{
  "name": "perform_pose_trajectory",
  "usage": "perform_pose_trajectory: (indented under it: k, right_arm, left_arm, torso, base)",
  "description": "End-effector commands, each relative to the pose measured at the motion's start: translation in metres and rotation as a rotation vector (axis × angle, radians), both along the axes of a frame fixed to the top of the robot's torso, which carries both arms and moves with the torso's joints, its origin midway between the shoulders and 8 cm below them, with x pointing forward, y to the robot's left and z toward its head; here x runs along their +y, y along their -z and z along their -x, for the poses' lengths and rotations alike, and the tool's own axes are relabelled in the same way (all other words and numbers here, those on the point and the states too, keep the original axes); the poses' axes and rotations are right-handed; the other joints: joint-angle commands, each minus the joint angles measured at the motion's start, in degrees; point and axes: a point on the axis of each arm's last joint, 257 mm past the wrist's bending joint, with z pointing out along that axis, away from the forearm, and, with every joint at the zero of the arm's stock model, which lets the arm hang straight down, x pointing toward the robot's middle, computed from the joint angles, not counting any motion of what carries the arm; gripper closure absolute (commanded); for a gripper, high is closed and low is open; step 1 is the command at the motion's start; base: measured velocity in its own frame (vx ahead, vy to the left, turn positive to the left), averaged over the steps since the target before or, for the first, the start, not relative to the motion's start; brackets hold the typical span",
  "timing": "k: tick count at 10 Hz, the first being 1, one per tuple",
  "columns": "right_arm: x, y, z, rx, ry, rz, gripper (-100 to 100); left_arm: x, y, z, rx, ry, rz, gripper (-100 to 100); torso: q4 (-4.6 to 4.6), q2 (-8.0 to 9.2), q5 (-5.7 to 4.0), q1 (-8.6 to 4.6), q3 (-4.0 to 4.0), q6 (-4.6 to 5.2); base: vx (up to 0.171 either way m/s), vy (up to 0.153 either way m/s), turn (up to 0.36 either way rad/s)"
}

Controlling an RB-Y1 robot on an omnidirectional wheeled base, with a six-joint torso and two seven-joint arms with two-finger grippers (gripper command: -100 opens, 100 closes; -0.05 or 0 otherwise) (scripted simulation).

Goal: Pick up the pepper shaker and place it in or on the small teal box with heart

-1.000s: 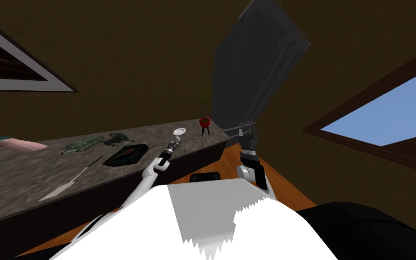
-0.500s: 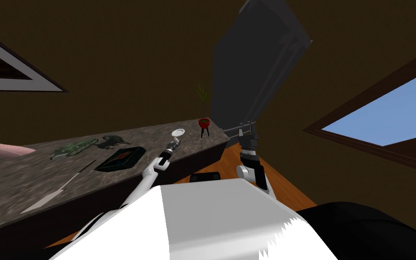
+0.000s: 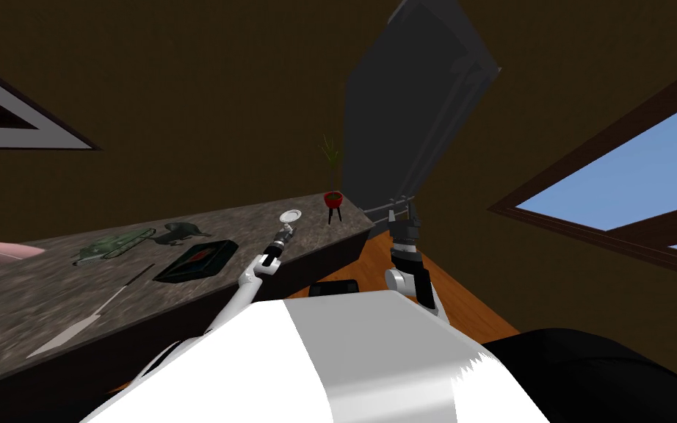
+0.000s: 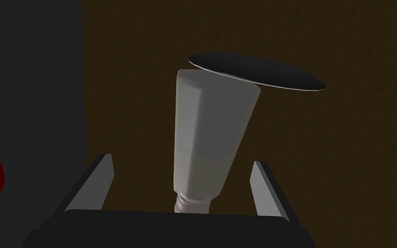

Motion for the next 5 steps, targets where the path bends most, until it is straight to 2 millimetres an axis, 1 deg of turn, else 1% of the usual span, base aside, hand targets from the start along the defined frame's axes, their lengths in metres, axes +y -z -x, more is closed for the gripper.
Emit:
perform_pose_trajectory:
  k: [1, 2, 3, 5]
  right_arm:
    - [0.0, 0.0, 0.0, 0.0, 0.0, 0.0, 0]
    - [0.0, 0.0, 0.0, 0.0, 0.0, 0.0, 0]
    - [0.0, 0.0, 0.0, 0.0, 0.0, 0.0, 0]
    - [0.0, 0.0, 0.0, 0.0, 0.0, 0.0, 0]
  left_arm:
    - [-0.005, -0.001, -0.003, -0.001, -0.008, -0.004, -100]
    - [-0.009, -0.001, -0.005, 0.0, -0.016, 0.008, -100]
    - [-0.009, -0.001, -0.005, 0.0, -0.014, -0.006, -100]
    - [-0.019, -0.001, -0.01, 0.003, -0.027, 0.01, -100]
  torso:
    - [0.0, 0.0, 0.0, 0.0, 0.0, 0.0]
    - [0.0, 0.01, 0.0, -0.01, 0.0, 0.01]
    - [0.0, 0.01, 0.01, 0.04, 0.01, 0.02]
    - [0.0, 0.0, 0.0, 0.01, 0.0, 0.01]
  base:
    - [-0.01, 0.043, -0.029]
    - [-0.012, 0.065, -0.07]
    - [-0.01, 0.053, -0.032]
    - [-0.011, 0.057, -0.055]
